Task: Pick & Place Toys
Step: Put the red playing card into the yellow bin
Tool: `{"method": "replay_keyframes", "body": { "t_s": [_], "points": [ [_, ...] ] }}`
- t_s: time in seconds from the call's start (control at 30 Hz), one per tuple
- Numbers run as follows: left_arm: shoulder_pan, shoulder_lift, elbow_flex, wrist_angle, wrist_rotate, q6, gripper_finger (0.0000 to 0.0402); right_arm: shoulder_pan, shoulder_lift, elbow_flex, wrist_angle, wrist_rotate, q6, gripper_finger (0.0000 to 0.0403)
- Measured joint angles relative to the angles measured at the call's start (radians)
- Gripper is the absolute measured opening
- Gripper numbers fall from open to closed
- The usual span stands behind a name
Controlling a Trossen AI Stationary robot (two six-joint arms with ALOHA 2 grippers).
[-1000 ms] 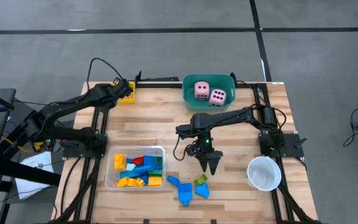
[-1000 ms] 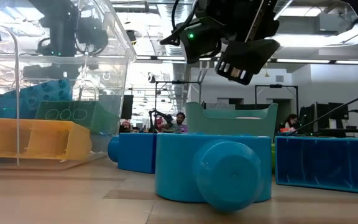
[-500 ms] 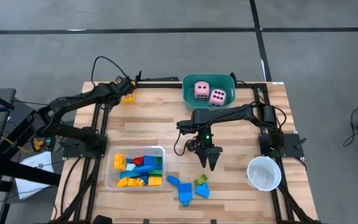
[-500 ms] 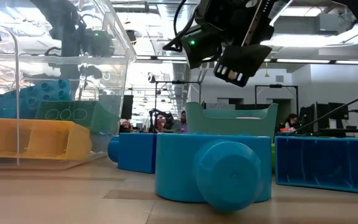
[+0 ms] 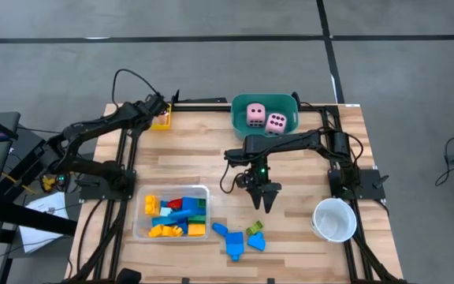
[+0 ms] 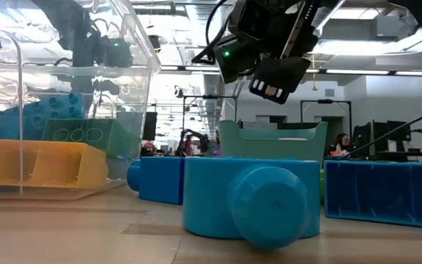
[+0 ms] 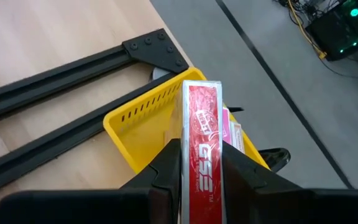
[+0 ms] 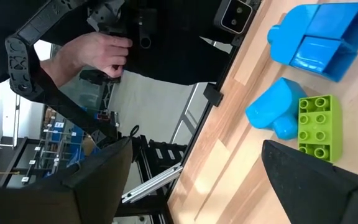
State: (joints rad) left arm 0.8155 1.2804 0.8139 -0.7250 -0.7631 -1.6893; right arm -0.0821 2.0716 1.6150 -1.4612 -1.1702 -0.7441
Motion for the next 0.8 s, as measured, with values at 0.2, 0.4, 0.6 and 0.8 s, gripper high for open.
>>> {"method": "replay_keyframes", "body": {
  "t_s": [0.2, 0.4, 0.6, 0.8],
  "points": [
    [0.005, 0.0, 0.0, 0.015, -0.004, 0.047, 0.0065, 0.001, 0.0, 0.0, 0.003, 0.0, 0.0, 0.035],
    [0.005, 0.02, -0.002, 0.021, 0.012, 0.048, 0.0065, 0.001, 0.0, 0.0, 0.004, -0.004, 0.0, 0.035],
    [0.004, 0.049, -0.033, 0.096, 0.037, 0.028, 0.0065, 0.001, 0.0, 0.0, 0.004, -0.007, 0.001, 0.035],
    [0.004, 0.06, -0.038, 0.117, 0.034, 0.035, 0.0077, 0.001, 0.0, 0.0, 0.004, -0.007, 0.001, 0.035]
  ]
}}
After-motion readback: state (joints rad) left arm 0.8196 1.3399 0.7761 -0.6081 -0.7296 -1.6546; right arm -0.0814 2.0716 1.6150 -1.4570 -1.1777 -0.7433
